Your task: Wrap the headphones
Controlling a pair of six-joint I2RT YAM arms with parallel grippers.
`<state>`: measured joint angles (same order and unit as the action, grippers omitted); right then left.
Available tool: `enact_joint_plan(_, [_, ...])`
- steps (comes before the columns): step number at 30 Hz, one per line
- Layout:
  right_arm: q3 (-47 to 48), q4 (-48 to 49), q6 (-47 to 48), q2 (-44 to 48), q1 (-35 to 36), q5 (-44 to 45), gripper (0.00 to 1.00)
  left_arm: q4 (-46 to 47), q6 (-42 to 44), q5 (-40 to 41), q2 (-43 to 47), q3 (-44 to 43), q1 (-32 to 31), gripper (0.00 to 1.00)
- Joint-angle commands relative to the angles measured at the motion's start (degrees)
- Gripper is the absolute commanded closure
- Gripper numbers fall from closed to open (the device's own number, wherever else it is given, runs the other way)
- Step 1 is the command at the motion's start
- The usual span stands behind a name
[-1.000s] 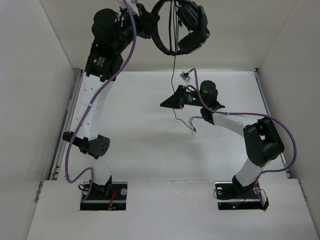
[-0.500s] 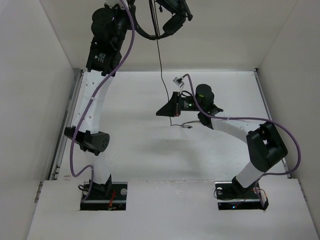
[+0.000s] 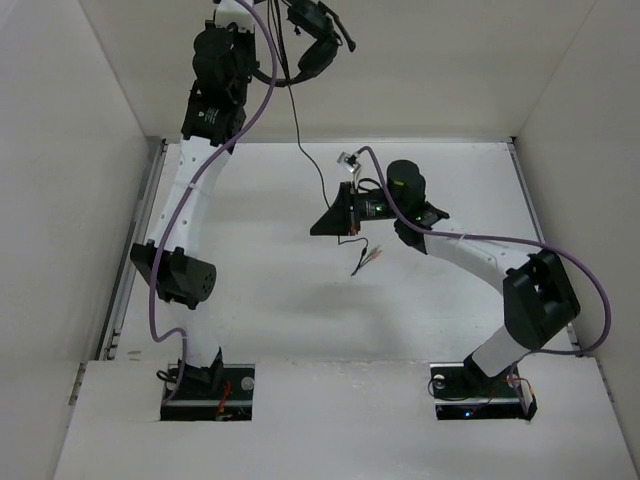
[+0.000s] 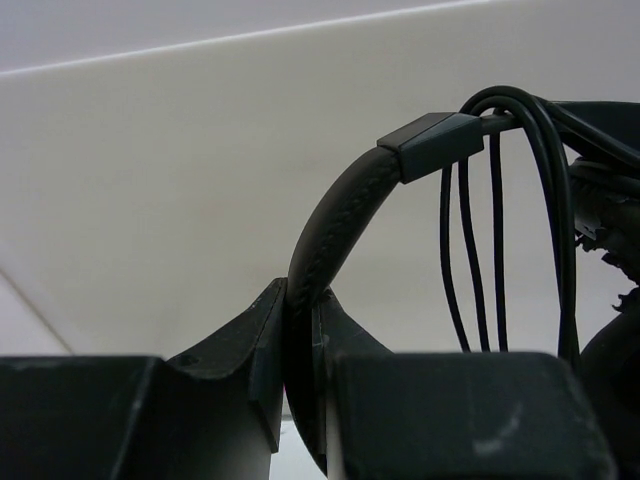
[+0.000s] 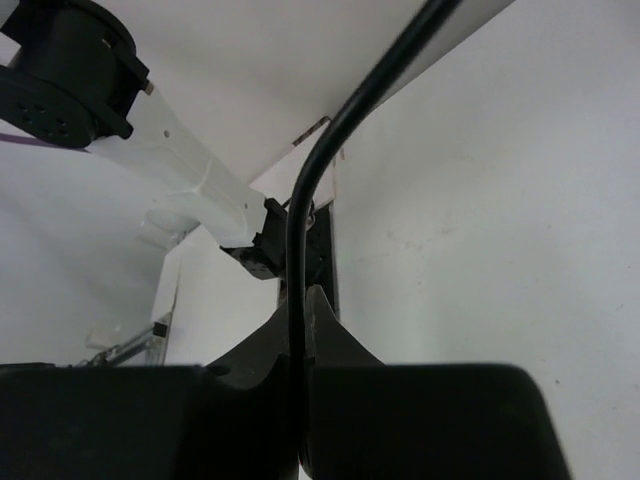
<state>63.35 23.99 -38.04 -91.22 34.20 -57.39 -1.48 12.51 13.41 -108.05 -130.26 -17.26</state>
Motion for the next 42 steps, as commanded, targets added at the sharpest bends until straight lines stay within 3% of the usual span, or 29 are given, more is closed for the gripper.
enact_joint_plan(1, [5.81,-6.92,8.05,3.06,-0.14,-1.77,1.00,9.12,1.90,1.80,2.41,0.35,0.95,0.98])
enact_joint_plan(10, [17.67,-32.05,29.50,3.95,0.04,1.92,1.00,11.67,4.89,2.58,3.11,7.29,1.13,0.98])
enact_joint_plan(18, [22.68,-40.23,37.24,5.17,3.81,4.20,1.00,11.50,5.94,3.82,1.44,8.61,0.08,0.98])
enact_joint_plan(24, [31.20,-51.83,52.43,4.91,3.03,14.03,1.00,8.34,7.52,3.64,3.11,15.64,-2.21,0.98])
enact_joint_plan(33, [38.51,-58.79,67.82,5.61,0.04,29.51,1.00,2.37,10.25,2.77,5.48,24.69,-6.78,0.99])
enact_joint_plan(42, [41.76,-59.15,81.71,6.49,-3.56,45.51,1.00,-7.05,12.88,-1.54,6.45,28.30,-9.33,1.00])
